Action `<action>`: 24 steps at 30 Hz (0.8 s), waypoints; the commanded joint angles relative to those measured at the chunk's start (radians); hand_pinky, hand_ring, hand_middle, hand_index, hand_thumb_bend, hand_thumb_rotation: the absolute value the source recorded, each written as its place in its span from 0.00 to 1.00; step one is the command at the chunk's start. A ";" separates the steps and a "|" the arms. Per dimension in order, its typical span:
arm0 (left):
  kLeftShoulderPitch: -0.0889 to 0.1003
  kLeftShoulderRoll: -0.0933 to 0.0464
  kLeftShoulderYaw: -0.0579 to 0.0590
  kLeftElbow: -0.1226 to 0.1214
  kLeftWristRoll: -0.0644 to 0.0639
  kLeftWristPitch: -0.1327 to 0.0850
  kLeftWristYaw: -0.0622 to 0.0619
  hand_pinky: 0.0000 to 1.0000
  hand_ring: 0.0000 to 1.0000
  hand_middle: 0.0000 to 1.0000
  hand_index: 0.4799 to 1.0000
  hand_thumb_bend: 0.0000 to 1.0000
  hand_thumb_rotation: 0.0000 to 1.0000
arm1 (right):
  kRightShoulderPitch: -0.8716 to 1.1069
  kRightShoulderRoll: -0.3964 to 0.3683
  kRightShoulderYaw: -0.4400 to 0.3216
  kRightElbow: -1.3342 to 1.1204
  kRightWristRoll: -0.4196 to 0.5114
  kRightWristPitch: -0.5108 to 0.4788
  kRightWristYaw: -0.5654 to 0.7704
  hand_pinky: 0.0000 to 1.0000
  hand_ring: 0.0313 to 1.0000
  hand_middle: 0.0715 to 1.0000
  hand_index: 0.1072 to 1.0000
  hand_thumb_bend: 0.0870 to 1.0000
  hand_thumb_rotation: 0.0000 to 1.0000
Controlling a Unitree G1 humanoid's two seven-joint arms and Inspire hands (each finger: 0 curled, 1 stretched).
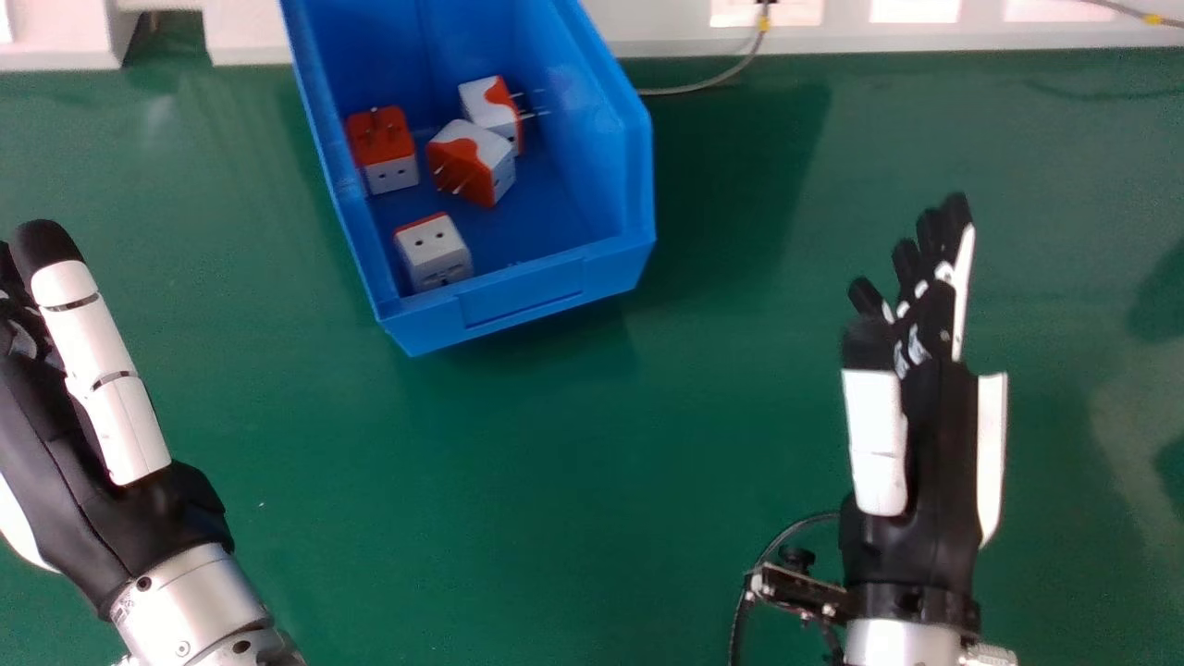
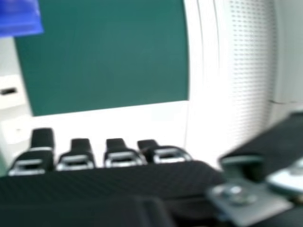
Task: Pick all objects and put in blue box
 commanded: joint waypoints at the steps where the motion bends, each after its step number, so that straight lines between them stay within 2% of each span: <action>1: 0.004 -0.078 -0.004 -0.032 0.000 0.004 -0.007 1.00 1.00 1.00 1.00 0.55 0.85 | -0.030 0.061 0.011 -0.033 -0.027 -0.041 0.008 0.97 1.00 1.00 1.00 0.68 1.00; 4: 0.000 -0.082 -0.002 -0.034 0.007 0.006 -0.006 1.00 1.00 1.00 1.00 0.56 0.84 | -0.041 0.067 0.004 -0.024 -0.041 -0.054 0.006 0.99 1.00 1.00 1.00 0.66 1.00; 10: -0.010 -0.082 0.000 -0.036 0.002 0.013 -0.009 1.00 1.00 1.00 1.00 0.56 0.85 | -0.053 0.066 -0.012 -0.018 -0.047 -0.055 0.005 1.00 1.00 1.00 1.00 0.67 1.00; 14: -0.014 -0.082 0.001 -0.038 0.008 0.018 -0.005 1.00 1.00 1.00 1.00 0.56 0.85 | -0.057 0.065 -0.015 -0.019 -0.036 -0.053 0.014 1.00 1.00 1.00 1.00 0.66 1.00; 20: -0.009 -0.085 -0.006 -0.044 0.009 0.019 -0.005 1.00 1.00 1.00 1.00 0.56 0.85 | -0.059 0.065 -0.019 -0.023 -0.034 -0.044 0.022 1.00 1.00 1.00 1.00 0.65 1.00; 22: -0.005 -0.084 -0.010 -0.039 0.015 0.012 -0.006 1.00 1.00 1.00 1.00 0.56 0.86 | -0.059 0.065 -0.020 -0.023 -0.032 -0.042 0.026 1.00 1.00 1.00 1.00 0.64 1.00; 24: -0.002 -0.084 -0.012 -0.038 0.014 0.009 -0.007 1.00 1.00 1.00 0.99 0.56 0.86 | -0.058 0.066 -0.022 -0.024 -0.036 -0.039 0.025 1.00 1.00 1.00 1.00 0.64 1.00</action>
